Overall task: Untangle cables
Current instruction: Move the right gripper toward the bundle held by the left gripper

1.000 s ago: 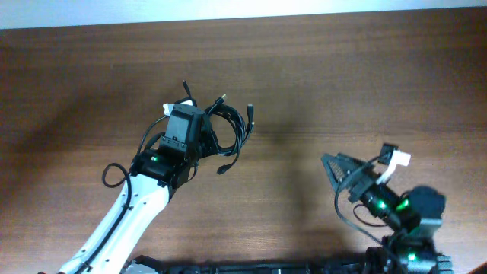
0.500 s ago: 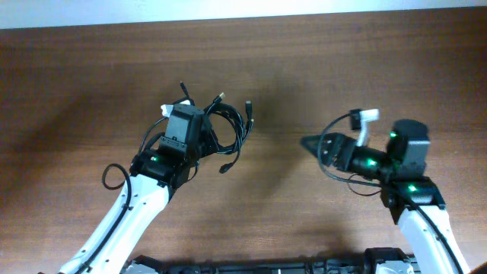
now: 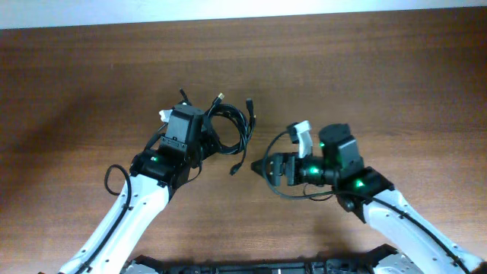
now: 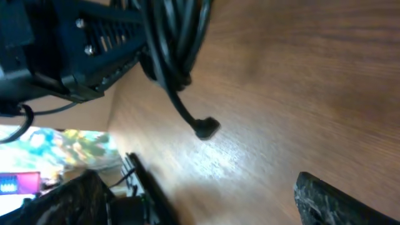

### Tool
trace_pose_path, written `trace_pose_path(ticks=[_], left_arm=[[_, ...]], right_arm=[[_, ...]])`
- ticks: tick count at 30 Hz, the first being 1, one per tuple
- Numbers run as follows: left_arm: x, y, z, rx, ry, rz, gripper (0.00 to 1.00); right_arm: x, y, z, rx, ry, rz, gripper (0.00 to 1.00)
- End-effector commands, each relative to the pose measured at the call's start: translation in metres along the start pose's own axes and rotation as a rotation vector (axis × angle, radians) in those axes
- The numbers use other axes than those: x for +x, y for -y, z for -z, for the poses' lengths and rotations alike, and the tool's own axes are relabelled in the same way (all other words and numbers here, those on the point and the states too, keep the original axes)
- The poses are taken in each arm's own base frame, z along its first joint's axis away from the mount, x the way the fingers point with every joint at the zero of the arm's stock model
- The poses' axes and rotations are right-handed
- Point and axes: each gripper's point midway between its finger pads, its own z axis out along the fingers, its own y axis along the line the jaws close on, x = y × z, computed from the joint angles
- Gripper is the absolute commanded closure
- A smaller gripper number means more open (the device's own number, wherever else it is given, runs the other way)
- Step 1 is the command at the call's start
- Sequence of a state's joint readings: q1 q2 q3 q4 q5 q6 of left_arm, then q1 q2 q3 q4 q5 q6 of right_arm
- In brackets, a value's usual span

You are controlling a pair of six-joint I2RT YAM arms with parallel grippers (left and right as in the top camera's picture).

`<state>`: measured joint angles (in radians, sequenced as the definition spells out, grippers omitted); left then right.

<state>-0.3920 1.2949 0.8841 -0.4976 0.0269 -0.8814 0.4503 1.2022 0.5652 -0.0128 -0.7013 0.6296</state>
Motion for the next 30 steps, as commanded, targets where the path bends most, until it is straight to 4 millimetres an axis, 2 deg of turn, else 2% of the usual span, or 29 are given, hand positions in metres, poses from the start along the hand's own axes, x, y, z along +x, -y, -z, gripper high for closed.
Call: trace_pose_path(ticks=[1,3,5,10,11,13,15,19,23,26,30], left_arm=[[0.002,0.008,0.005,0.043,-0.020,0.143,1.00],[0.007,0.012,0.006,0.065,-0.052,0.148,1.00],[0.015,0.018,0.007,0.097,-0.099,0.166,1.00],[0.018,0.021,0.008,0.126,-0.141,0.192,1.00],[0.017,0.021,0.008,0.128,-0.142,0.197,1.00],[0.016,0.021,0.009,0.140,-0.157,0.207,1.00],[0.015,0.020,0.009,0.141,-0.157,0.213,1.00],[0.001,0.007,0.007,0.080,-0.065,0.148,1.00],[-0.017,-0.013,0.006,-0.028,0.048,0.021,1.00],[-0.024,-0.019,0.007,-0.069,0.085,-0.075,1.00],[-0.023,-0.019,0.007,-0.071,0.080,-0.171,1.00]], right_arm=[[0.002,-0.003,-0.016,0.054,0.013,0.177,0.09],[0.002,0.006,-0.023,0.125,0.027,0.245,0.18],[-0.001,0.016,-0.026,0.188,0.048,0.260,0.18],[-0.005,0.012,-0.039,0.167,0.070,0.293,0.18],[-0.005,0.011,-0.042,0.160,0.070,0.311,0.21],[-0.006,0.011,-0.047,0.153,0.071,0.324,0.37],[-0.005,0.010,-0.049,0.138,0.069,0.325,0.61],[0.007,-0.006,-0.051,0.039,0.009,0.325,0.87],[0.028,-0.032,-0.047,-0.123,-0.092,0.298,0.94],[0.036,-0.049,-0.040,-0.206,-0.136,0.259,0.96],[0.034,-0.066,-0.032,-0.268,-0.132,0.241,0.96]])
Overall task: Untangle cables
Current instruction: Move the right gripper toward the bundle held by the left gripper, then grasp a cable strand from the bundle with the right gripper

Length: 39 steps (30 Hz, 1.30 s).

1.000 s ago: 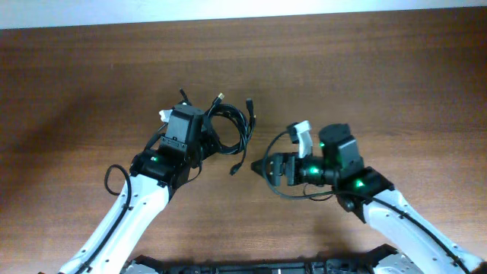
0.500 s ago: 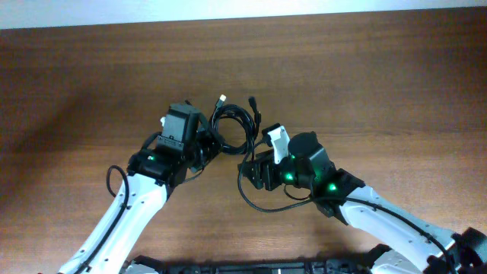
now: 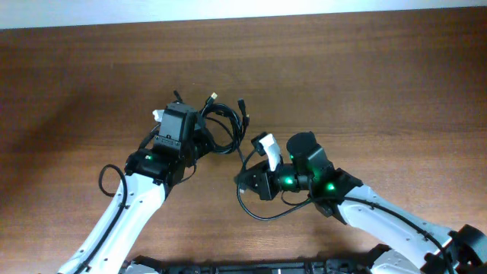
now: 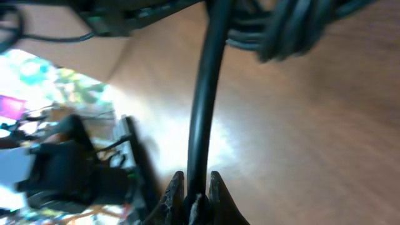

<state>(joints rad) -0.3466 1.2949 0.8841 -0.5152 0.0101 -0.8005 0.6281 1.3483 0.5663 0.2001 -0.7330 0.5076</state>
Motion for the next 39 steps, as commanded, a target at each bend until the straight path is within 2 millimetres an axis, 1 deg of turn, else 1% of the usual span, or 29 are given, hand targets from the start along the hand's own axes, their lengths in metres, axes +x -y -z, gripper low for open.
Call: trace_pose_path(ticks=[1,4,5,8,11,13,16,18,21,23,26,27,29,32,34,36,39], left_arm=[[-0.011,-0.004,0.005,-0.028,0.059,-0.143,1.00],[-0.005,0.002,0.005,-0.008,0.040,-0.208,1.00],[-0.002,0.005,0.005,0.004,0.029,-0.243,1.00],[0.007,0.013,0.005,0.026,0.008,-0.318,1.00],[0.014,0.018,0.005,0.049,-0.014,-0.326,1.00],[0.023,0.026,0.006,0.105,-0.059,-0.332,1.00],[0.036,0.038,0.009,0.188,-0.121,-0.350,1.00],[0.045,0.046,0.013,0.246,-0.167,-0.350,1.00],[0.051,0.053,0.016,0.294,-0.196,-0.350,1.00],[0.054,0.063,0.020,0.352,-0.213,-0.352,1.00],[0.056,0.082,0.028,0.455,-0.240,-0.308,1.00],[0.055,0.086,0.029,0.469,-0.239,-0.287,1.00],[0.054,0.087,0.029,0.471,-0.237,-0.281,1.00],[0.059,0.091,0.033,0.499,-0.274,-0.241,1.00],[0.059,0.098,0.037,0.537,-0.288,-0.222,1.00],[0.056,0.103,0.038,0.550,-0.279,-0.199,1.00],[0.043,0.113,0.040,0.577,-0.243,-0.122,1.00]], right_arm=[[-0.011,-0.039,0.009,-0.141,0.013,0.004,0.96],[-0.033,-0.056,0.015,-0.190,0.102,0.087,0.96],[-0.042,-0.057,0.016,-0.183,0.141,0.110,0.96],[-0.058,-0.041,0.021,-0.106,0.218,0.101,0.96],[-0.074,-0.021,0.029,-0.028,0.288,0.058,0.96],[-0.086,-0.005,0.036,0.038,0.350,0.003,0.96],[-0.095,0.008,0.042,0.108,0.408,-0.013,0.96],[-0.097,0.011,0.042,0.126,0.419,-0.017,0.96],[-0.098,0.019,0.042,0.156,0.431,-0.027,0.96],[-0.096,0.031,0.041,0.204,0.433,-0.052,0.96],[-0.086,0.054,0.037,0.284,0.410,-0.100,0.96],[-0.081,0.062,0.035,0.309,0.392,-0.112,0.96],[-0.073,0.072,0.032,0.340,0.366,-0.138,0.96],[-0.068,0.079,0.029,0.358,0.349,-0.154,0.95],[-0.067,0.082,0.029,0.370,0.349,-0.159,0.84],[-0.067,0.082,0.029,0.369,0.349,-0.158,0.80],[-0.064,0.078,0.026,0.341,0.329,-0.158,0.67]])
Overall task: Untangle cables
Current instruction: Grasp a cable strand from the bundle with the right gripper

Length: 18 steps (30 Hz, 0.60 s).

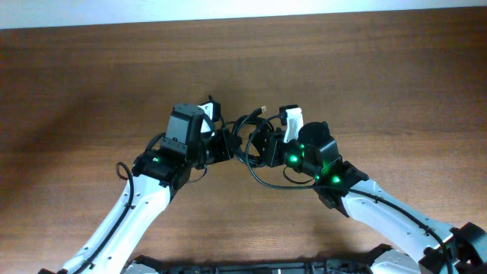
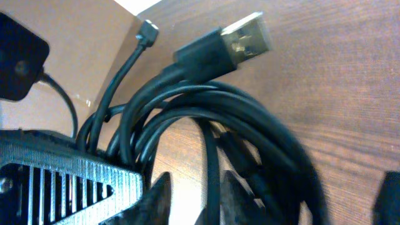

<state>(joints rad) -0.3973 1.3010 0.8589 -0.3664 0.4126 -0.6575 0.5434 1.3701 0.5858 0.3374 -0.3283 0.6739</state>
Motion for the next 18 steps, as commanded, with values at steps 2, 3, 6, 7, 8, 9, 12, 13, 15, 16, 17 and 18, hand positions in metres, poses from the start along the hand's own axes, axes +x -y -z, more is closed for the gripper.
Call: trace_pose_path(ticks=[2,3,6,7,8,9,12,13,15,16,17,18], left_arm=[[-0.020,0.050,0.013,0.197,0.042,0.115,1.00],[-0.024,0.048,0.013,0.185,0.063,0.137,1.00],[-0.032,0.037,0.013,0.130,0.115,0.166,1.00],[-0.034,0.032,0.012,0.103,0.129,0.190,1.00],[-0.034,0.024,0.012,0.067,0.140,0.237,1.00],[-0.034,0.010,0.012,0.009,0.159,0.321,1.00],[-0.035,-0.023,0.015,-0.131,0.241,0.563,1.00],[-0.035,-0.023,0.015,-0.122,0.250,0.636,0.96],[-0.036,-0.023,0.015,-0.101,0.262,0.783,0.91],[-0.037,-0.023,0.016,-0.095,0.272,0.850,0.92],[-0.037,-0.024,0.016,-0.089,0.282,0.923,0.94],[-0.037,-0.024,0.016,-0.083,0.285,0.968,0.95]], right_arm=[[0.019,0.008,-0.005,0.005,-0.071,-0.015,0.59],[0.019,0.007,-0.004,-0.002,-0.076,-0.015,0.53],[0.016,0.004,-0.002,-0.014,-0.070,-0.014,0.21],[0.013,0.002,0.001,-0.026,-0.066,-0.015,0.10],[0.008,0.000,0.005,-0.042,-0.059,-0.016,0.01],[0.001,-0.004,0.011,-0.072,-0.049,-0.017,0.01],[-0.030,-0.017,0.043,-0.180,0.006,-0.011,0.01],[-0.037,-0.019,0.052,-0.201,0.019,-0.009,0.01],[-0.035,-0.015,0.058,-0.186,0.005,-0.031,0.01],[-0.029,-0.010,0.057,-0.168,-0.021,-0.053,0.01],[-0.016,-0.004,0.056,-0.140,-0.069,-0.084,0.01],[-0.006,0.000,0.054,-0.120,-0.107,-0.096,0.01]])
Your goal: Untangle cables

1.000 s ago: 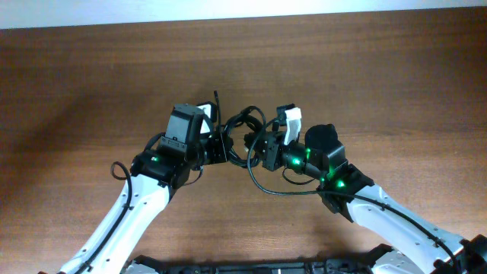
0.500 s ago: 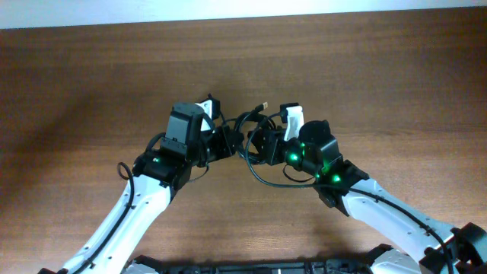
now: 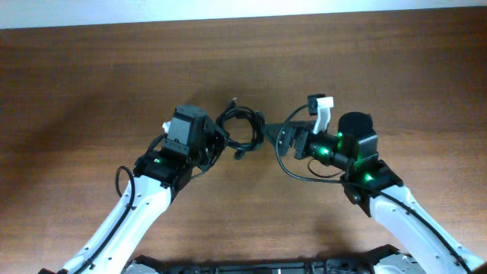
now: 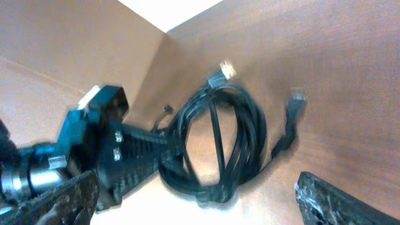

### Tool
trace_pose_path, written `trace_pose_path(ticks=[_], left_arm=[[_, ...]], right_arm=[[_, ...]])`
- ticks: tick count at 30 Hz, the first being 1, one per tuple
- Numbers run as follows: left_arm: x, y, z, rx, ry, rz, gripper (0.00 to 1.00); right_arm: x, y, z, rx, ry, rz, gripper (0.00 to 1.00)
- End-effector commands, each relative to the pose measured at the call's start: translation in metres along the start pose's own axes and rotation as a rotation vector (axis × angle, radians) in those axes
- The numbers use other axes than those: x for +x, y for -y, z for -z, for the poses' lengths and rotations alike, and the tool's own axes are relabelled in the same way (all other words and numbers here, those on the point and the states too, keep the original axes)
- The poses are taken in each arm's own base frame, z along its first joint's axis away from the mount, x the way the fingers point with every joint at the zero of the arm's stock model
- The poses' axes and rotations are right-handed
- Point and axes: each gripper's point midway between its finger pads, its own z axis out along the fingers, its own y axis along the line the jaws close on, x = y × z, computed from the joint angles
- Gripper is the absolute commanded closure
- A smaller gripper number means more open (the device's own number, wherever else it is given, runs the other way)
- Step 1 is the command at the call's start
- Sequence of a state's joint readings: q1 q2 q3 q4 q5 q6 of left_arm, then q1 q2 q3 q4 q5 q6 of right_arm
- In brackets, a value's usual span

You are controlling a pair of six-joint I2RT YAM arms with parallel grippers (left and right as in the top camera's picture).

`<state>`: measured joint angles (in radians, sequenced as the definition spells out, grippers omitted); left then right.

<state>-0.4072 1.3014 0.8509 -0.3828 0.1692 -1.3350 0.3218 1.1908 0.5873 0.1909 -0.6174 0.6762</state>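
A coil of black cables point(image 3: 242, 128) lies mid-table between my two grippers. In the right wrist view the coil point(image 4: 220, 145) shows a gold USB plug point(image 4: 222, 69) at its top and a dark plug point(image 4: 296, 97) on a loose end to the right. My left gripper point(image 3: 211, 141) is shut on the coil's left side, and its fingers point(image 4: 134, 157) are seen clamped on the strands. My right gripper point(image 3: 278, 140) stands just right of the coil, open wide point(image 4: 200, 209), with nothing between its fingers point(image 4: 328, 199).
A thin black lead point(image 3: 293, 169) loops from my right wrist down to the table. A white camera mount point(image 3: 321, 105) sticks up from that wrist. Bare brown wood point(image 3: 91, 76) stretches to both sides and to the far edge.
My right gripper was pressed close against the coil; now it is open and farther right, off the cables. The coil, still held by my left gripper, lies looser and a little to the right.
My left gripper held the coil throughout. My right gripper first stood open at the lower right, away from it. Then it was shut on a strand hanging under the coil. Later it was right up against the coil, and now it is open beside it.
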Motion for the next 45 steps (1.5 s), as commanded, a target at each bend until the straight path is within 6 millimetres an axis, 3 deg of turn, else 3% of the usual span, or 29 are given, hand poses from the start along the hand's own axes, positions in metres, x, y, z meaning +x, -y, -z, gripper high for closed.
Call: trace_pose_path(ticks=[1,5,9,11,15,18,20,25,28,31,34,37,40,41,45], left_arm=[[-0.011,0.020,0.013,0.063,0.050,0.343,0.95],[-0.009,0.021,0.012,0.067,0.032,0.463,0.99],[0.008,0.025,0.013,0.065,-0.070,0.485,1.00],[0.011,0.025,0.013,0.066,-0.088,0.435,1.00],[0.003,0.023,0.013,0.073,-0.026,0.016,1.00],[-0.006,0.021,0.012,0.055,0.039,-0.429,1.00],[-0.004,0.022,0.012,0.058,0.031,-0.556,1.00],[0.004,0.021,0.012,0.072,0.000,-0.934,1.00],[0.006,0.017,0.012,0.064,-0.016,-1.004,1.00],[0.028,0.030,0.016,0.194,-0.098,-1.053,1.00],[0.048,0.045,0.023,0.330,-0.170,-1.087,0.99],[0.054,0.045,0.025,0.352,-0.201,-1.085,0.99],[0.055,0.044,0.025,0.350,-0.209,-1.085,0.99],[0.055,0.044,0.025,0.350,-0.209,-1.085,0.98],[0.055,0.044,0.025,0.347,-0.205,-1.085,0.89]], right_arm=[[0.037,0.007,-0.001,0.013,-0.142,-0.035,0.01],[0.069,0.009,-0.017,0.048,-0.229,0.120,0.01],[0.068,0.043,-0.028,0.271,-0.174,0.261,0.01],[0.065,0.048,-0.033,0.295,-0.153,0.272,0.01],[0.065,0.038,-0.033,0.260,-0.135,0.104,0.01],[0.074,0.015,-0.030,0.117,-0.211,-0.069,0.01],[0.076,0.010,-0.026,0.065,-0.242,-0.107,0.01],[0.054,0.023,-0.012,0.024,-0.218,-0.121,0.01],[0.035,0.042,0.001,0.037,-0.166,-0.017,0.01],[0.028,0.048,0.005,0.045,-0.148,0.020,0.01],[0.039,0.032,0.002,-0.029,-0.194,0.029,0.01],[0.047,0.017,-0.005,-0.072,-0.219,0.064,0.02],[0.048,0.011,-0.007,-0.088,-0.218,0.087,0.37],[0.046,0.015,-0.008,-0.065,-0.206,0.087,0.67],[0.041,0.021,-0.009,-0.020,-0.183,0.004,0.96]])
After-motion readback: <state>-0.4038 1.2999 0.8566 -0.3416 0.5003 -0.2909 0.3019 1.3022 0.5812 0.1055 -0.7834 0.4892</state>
